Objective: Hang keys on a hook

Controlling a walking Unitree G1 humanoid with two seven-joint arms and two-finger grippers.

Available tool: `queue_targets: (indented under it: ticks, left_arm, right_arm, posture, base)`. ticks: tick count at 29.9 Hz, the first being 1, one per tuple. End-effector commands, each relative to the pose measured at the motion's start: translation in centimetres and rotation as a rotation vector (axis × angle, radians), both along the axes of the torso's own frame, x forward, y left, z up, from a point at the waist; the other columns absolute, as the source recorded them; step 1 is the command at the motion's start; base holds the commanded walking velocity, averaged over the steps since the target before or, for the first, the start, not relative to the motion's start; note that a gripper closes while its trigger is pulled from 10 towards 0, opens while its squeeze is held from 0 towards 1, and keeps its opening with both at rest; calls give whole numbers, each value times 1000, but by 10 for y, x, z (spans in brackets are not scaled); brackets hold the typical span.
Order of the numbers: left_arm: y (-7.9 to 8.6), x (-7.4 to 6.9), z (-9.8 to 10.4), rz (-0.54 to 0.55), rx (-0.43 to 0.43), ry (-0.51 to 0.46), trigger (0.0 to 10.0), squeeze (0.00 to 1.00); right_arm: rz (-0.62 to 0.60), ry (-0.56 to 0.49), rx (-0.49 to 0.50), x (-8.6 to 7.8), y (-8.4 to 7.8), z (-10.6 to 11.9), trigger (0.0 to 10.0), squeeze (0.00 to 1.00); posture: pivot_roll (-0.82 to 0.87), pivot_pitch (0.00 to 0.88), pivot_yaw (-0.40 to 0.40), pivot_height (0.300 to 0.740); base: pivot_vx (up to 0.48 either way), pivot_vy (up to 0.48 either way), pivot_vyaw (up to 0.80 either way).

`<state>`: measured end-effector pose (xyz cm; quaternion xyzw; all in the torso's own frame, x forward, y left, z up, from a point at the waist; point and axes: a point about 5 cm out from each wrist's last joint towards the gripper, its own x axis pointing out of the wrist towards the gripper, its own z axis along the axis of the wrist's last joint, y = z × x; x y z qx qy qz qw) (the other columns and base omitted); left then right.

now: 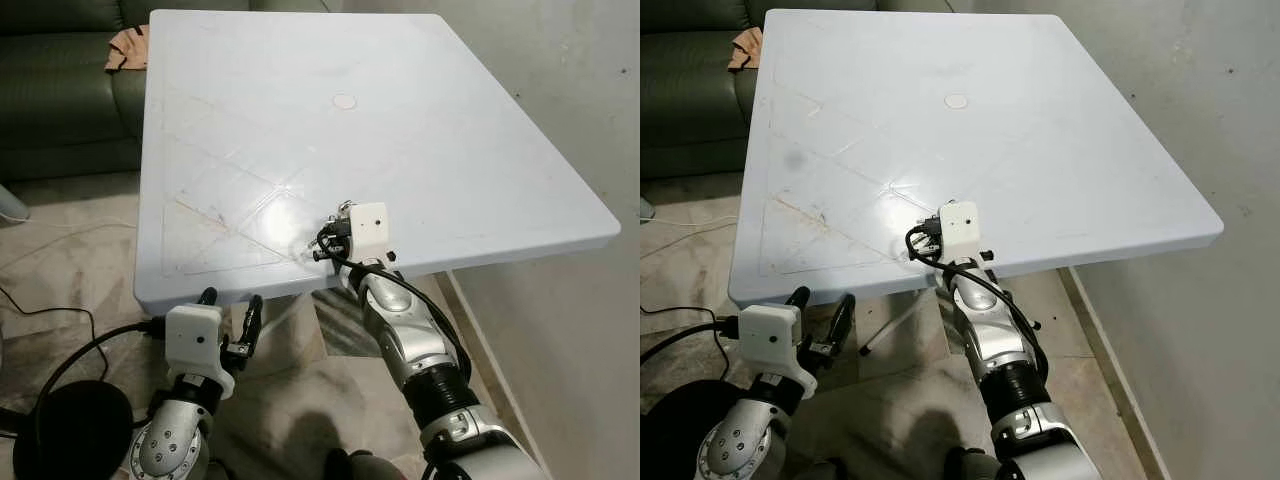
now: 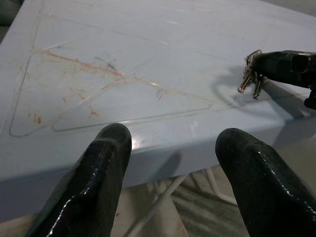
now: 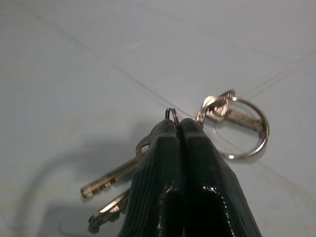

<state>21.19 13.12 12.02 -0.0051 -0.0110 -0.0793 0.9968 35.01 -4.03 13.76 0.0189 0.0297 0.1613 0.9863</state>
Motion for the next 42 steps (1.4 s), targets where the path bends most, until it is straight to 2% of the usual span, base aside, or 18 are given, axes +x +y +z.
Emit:
queue_targets:
  ticks: [1, 3, 5, 8, 10, 14, 15, 16, 18, 19, 21, 23, 25, 28, 33, 42]
  left_arm:
    - [1, -1, -1, 3, -1, 10, 10000, 0]
    - [1, -1, 0, 3, -1, 10, 10000, 0]
    - [1, 2, 1, 4, 1, 1, 10000, 0]
    - [1, 2, 1, 4, 1, 0, 10000, 0]
    - [3, 9, 4, 9, 0, -18, 10000, 0]
    - [6, 16, 5, 23, -10, -29, 10000, 0]
    - [7, 18, 6, 28, -15, -34, 10000, 0]
    - [7, 20, 7, 33, -17, -38, 10000, 0]
    - [9, 22, 8, 40, -18, -45, 10000, 0]
    - [12, 28, 12, 64, -37, -59, 10000, 0]
    - [17, 33, 16, 85, -58, -74, 10000, 0]
    - [18, 34, 18, 90, -62, -79, 10000, 0]
    - [27, 43, 20, 128, -64, -88, 10000, 0]
    - [34, 50, 22, 162, -70, -91, 10000, 0]
    - [51, 64, 28, 223, -30, -107, 10000, 0]
    - [63, 73, 35, 262, -17, -138, 10000, 0]
  right_arm:
    - [27, -43, 51, -1, 10, 14, 0, 0]
    - [28, -47, 51, -1, 9, 15, 0, 0]
    - [23, -105, 37, -2, 3, 20, 0, 0]
    - [22, -112, 36, -2, 2, 21, 0, 0]
    - [18, -161, 20, -5, -15, 26, 0, 0]
    - [8, -211, 5, -6, -26, 33, 0, 0]
    - [-4, -227, 7, -7, -31, 35, 4275, 0]
    - [-9, -240, 11, -8, -35, 37, 10000, 0]
    - [-7, -238, 39, -8, -38, 39, 10000, 0]
    - [-15, -240, 60, -10, -48, 40, 10000, 0]
    - [-12, -250, 62, -13, -57, 39, 10000, 0]
    - [-8, -254, 65, -14, -59, 40, 10000, 0]
    - [43, -292, 108, -19, -69, 41, 10000, 0]
    - [-14, -273, 133, -18, -82, 40, 10000, 0]
    - [-48, -321, 97, -19, -95, 44, 10000, 0]
    - [-60, -334, 29, -19, -101, 41, 10000, 0]
  posture:
    - [42, 207, -96, 728]
    - [42, 207, -96, 728]
    - [40, 198, -95, 728]
    - [40, 198, -95, 728]
    - [30, 170, -92, 728]
    - [22, 147, -89, 728]
    - [19, 138, -88, 728]
    - [15, 131, -88, 728]
    - [14, 126, -87, 728]
    - [5, 109, -84, 728]
    - [1, 102, -83, 728]
    - [1, 102, -83, 728]
    - [-15, 73, -75, 728]
    - [-20, 63, -72, 728]
    - [-44, 31, -62, 728]
    - [-48, 6, -62, 728]
  base:
    - [0, 0, 0]
    - [0, 0, 0]
    - [0, 0, 0]
    - [0, 0, 0]
    - [0, 0, 0]
    - [0, 0, 0]
    - [0, 0, 0]
    - [0, 0, 0]
    - [0, 0, 0]
    - [0, 0, 0]
    - [0, 0, 0]
    - [0, 0, 0]
    - [0, 0, 0]
    - [0, 0, 0]
    - [0, 0, 0]
    - [0, 0, 0]
